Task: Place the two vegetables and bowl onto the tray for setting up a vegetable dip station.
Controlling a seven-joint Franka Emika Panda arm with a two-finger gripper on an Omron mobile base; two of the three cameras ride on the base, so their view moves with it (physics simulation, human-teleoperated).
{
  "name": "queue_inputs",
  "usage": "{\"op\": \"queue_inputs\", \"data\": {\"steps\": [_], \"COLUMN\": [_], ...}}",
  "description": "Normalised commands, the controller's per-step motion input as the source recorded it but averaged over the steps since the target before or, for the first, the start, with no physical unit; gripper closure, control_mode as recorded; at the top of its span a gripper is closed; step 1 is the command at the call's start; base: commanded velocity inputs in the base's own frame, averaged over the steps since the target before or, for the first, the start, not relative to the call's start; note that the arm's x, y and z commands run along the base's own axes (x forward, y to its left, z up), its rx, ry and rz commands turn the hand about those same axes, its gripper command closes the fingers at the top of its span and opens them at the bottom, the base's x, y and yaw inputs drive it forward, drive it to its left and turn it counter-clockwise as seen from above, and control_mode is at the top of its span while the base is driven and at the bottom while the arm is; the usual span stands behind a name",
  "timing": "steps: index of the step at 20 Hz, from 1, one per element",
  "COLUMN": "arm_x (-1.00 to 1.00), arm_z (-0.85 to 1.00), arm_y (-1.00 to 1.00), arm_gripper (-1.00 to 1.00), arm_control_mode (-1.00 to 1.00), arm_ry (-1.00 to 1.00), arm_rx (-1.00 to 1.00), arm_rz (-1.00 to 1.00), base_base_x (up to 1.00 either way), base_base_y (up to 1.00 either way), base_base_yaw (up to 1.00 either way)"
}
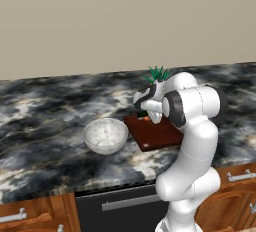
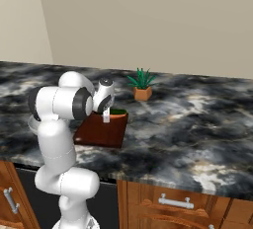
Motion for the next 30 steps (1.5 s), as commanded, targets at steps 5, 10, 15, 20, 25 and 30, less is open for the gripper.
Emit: {"op": "queue_inputs", "data": {"steps": [5,10,15,20,25,30], "arm_x": [0.00,0.00,-0.08,-0.12,-0.11,-0.22], "arm_z": [0.00,0.00,0.02,0.25,0.47,0.36], "arm_y": [0.00,0.00,0.00,0.00,0.00,0.00], "arm_gripper": [-1.00,-1.00,-1.00,-1.00,-1.00,-1.00], "arm_control_mode": [-1.00,-1.00,-1.00,-1.00,-1.00,-1.00], "arm_ry": [0.00,0.00,0.00,0.00,0.06,0.07], "arm_rx": [0.00,0.00,0.00,0.00,0.00,-0.01], "arm_rz": [0.00,0.00,0.00,0.00,0.00,0.00], "base_base_x": [0.00,0.00,0.00,0.00,0.00,0.00], "base_base_y": [0.00,0.00,0.00,0.00,0.00,0.00], "base_base_yaw": [0.00,0.00,0.00,0.00,0.00,0.00]}}
